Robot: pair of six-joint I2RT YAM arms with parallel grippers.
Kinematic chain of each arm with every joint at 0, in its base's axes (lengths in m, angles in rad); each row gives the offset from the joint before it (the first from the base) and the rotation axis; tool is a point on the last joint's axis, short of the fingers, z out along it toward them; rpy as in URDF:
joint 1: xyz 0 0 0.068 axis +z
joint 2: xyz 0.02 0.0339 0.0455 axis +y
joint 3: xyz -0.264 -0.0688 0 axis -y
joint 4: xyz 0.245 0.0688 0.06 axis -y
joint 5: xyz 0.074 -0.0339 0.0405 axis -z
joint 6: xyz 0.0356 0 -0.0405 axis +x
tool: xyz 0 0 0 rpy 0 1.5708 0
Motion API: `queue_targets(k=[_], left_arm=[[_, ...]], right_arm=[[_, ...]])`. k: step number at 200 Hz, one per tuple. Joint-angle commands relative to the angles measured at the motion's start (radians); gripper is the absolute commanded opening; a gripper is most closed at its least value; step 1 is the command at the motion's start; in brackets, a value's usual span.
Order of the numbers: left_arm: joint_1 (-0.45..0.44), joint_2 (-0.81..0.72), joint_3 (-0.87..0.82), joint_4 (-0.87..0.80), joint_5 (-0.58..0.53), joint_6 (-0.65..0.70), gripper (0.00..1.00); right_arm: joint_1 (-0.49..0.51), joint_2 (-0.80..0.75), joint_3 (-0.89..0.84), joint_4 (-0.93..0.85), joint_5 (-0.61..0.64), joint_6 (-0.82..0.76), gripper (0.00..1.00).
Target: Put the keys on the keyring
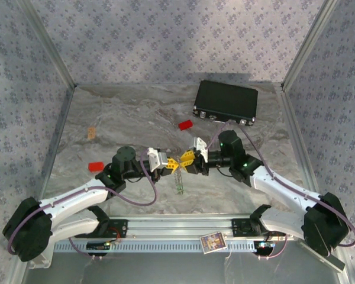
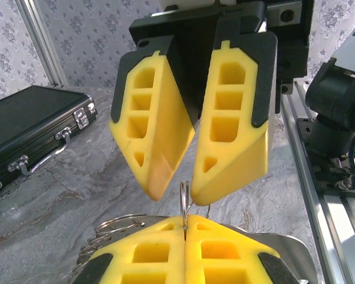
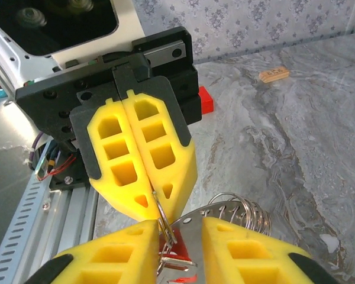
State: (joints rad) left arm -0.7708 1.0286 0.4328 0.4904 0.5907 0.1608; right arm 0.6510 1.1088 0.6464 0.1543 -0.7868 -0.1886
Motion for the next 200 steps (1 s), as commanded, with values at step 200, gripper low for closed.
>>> queue_targets(k=[200], left_arm=[[-0.019, -0.094, 0.068, -0.244, -0.011, 0.082, 0.30]], right_arm=[[0.196, 0.087, 0.358, -0.584, 0.385, -0.395, 0.00]])
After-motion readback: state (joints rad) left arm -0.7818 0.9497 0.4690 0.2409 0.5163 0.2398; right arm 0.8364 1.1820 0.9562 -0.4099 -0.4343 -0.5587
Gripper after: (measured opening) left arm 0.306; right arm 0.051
